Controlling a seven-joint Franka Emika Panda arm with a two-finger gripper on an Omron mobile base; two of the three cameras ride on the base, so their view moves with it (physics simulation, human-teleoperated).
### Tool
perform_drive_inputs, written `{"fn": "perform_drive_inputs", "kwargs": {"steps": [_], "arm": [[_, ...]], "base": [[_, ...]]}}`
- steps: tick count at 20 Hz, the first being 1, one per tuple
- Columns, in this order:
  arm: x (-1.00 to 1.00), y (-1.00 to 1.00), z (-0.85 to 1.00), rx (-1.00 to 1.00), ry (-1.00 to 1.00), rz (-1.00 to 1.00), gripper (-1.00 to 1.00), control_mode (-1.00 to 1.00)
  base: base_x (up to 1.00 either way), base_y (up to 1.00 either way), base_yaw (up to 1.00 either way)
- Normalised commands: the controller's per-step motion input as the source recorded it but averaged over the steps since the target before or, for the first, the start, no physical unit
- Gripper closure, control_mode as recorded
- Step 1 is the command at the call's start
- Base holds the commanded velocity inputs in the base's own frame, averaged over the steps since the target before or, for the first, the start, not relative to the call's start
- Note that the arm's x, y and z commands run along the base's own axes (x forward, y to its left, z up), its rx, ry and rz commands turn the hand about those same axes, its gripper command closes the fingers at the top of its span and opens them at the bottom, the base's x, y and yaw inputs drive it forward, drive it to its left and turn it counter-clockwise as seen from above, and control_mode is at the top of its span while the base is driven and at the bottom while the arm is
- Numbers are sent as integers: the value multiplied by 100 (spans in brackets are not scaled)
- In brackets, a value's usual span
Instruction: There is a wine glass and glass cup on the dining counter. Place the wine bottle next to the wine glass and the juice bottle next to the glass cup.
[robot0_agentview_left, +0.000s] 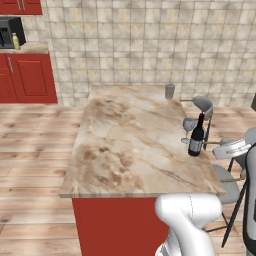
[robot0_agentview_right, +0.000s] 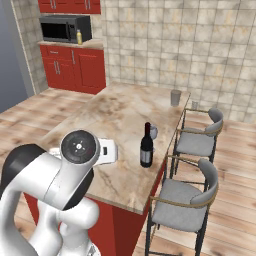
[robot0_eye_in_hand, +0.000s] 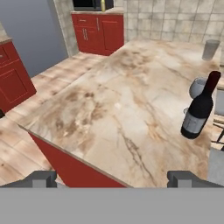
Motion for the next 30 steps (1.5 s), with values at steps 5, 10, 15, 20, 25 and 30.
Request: {"fn": "perform_drive_inputs", "kwargs": {"steps": [5, 10, 15, 20, 25, 30], "arm": [[-1, 0, 0, 0, 0, 0, -100, -100], [-6, 1, 0, 0, 0, 0, -100, -100], [-7, 0, 0, 0, 0, 0, -100, -100], [-6, 0, 0, 0, 0, 0, -100, -100], [-7, 4, 0, 0, 0, 3, -100, -100], [-3, 1, 0, 0, 0, 2, -100, -100]], "base": [[0, 0, 0], [0, 0, 0], [0, 0, 0], [0, 0, 0], [0, 0, 0], [0, 0, 0]]}}
